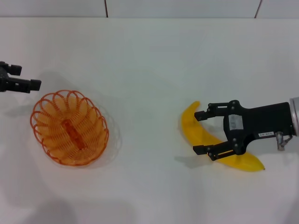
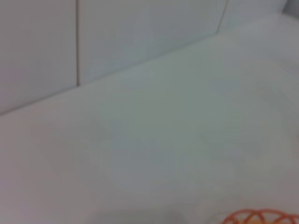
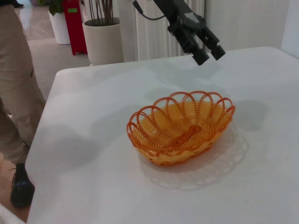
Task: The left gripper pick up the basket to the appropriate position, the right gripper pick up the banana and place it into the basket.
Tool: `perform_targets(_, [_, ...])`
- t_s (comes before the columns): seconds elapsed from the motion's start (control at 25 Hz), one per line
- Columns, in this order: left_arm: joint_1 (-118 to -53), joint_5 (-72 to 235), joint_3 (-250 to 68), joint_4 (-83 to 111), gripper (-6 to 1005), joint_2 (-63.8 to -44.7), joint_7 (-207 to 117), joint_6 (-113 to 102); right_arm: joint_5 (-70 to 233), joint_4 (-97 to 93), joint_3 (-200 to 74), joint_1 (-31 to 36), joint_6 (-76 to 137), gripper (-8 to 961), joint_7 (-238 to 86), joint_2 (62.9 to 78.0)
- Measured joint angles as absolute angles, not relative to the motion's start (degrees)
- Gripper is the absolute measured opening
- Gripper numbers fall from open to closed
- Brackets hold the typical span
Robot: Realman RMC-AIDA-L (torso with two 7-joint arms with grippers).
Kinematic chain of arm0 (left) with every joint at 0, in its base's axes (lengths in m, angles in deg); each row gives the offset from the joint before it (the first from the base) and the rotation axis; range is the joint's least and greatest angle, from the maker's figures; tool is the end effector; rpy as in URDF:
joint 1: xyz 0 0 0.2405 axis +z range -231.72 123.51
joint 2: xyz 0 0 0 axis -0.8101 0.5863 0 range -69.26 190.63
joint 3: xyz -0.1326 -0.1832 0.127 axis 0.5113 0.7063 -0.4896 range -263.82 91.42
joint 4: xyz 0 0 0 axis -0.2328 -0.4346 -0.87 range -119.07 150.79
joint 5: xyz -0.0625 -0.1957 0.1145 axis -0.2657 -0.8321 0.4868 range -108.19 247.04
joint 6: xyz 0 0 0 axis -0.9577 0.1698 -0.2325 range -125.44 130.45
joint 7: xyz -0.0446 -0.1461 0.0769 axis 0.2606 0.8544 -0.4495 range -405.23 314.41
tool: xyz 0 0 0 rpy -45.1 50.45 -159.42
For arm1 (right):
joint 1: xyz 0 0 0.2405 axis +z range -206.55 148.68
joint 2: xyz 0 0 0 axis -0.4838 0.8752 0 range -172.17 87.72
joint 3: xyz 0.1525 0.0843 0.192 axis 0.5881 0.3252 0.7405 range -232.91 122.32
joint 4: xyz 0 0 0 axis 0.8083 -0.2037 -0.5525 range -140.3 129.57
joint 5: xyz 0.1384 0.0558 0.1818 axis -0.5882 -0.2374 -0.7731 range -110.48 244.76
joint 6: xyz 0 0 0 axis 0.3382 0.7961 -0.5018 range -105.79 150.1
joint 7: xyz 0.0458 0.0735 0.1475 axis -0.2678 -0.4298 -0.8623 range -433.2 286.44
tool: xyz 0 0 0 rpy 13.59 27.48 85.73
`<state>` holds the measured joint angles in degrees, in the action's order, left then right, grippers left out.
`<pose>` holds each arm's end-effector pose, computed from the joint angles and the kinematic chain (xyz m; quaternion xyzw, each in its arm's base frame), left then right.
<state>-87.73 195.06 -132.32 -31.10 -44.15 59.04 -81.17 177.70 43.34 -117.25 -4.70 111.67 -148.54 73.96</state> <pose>-0.3026 0.4185 0.0940 -0.9264 -0.3040 -0.0465 0.2172 0.2652 0.3357 -0.0312 -0.9856 0.0794 0.1341 0.0655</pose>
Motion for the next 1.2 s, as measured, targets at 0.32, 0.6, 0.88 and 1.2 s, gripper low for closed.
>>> perform_targets(0.32, [-91.9, 206.8, -132.5, -31.2, 909, -46.15, 61.7, -80.4, 177.7, 43.4, -117.3, -4.6, 112.0, 876, -148.7, 73.97])
perform_targets(0.6, [-92.8, 208.6, -132.5, -31.0, 910, -47.64, 61.5, -78.2, 177.7, 43.4, -117.3, -4.5, 112.1, 876, -148.7, 73.96])
perform_targets(0.88, [-94.0, 211.7, -132.5, -30.7, 910, -49.70, 61.4, -75.2, 177.7, 43.3, -117.5, -4.3, 112.1, 876, -148.7, 73.96])
perform_targets(1.2, [-96.0, 216.3, -132.5, -28.4, 910, -51.78, 61.1, -72.1, 177.7, 43.2, -117.5, -4.1, 112.1, 876, -148.7, 73.97])
